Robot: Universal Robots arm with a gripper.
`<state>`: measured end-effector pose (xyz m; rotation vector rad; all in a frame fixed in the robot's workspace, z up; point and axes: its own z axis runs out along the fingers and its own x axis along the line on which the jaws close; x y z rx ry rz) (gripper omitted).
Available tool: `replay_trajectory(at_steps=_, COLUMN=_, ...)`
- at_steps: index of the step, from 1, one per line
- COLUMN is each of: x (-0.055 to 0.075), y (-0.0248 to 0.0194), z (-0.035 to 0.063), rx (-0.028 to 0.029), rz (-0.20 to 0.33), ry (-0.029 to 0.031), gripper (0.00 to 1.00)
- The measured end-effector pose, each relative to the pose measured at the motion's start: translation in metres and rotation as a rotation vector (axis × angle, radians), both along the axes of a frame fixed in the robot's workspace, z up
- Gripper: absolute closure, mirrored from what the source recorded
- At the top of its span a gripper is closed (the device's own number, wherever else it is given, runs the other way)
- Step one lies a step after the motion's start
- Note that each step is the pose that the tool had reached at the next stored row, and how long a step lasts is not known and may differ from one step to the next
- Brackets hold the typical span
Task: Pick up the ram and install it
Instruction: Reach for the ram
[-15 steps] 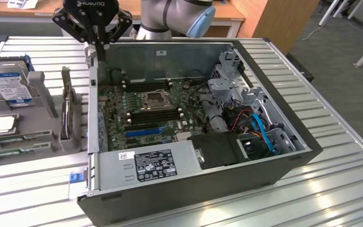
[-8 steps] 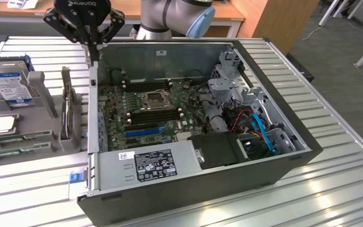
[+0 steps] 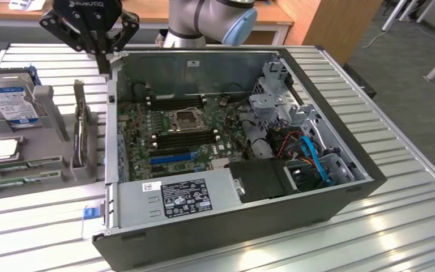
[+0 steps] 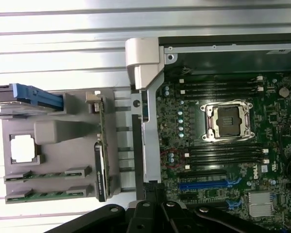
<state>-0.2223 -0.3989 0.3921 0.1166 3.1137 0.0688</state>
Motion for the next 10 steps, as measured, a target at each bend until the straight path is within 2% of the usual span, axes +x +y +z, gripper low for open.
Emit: replay_trajectory(at_steps=10, x=-0.016, y=0.0, z=-0.0004, rx=0.0001, rz=0.0, ry=-0.0001, gripper=0.9)
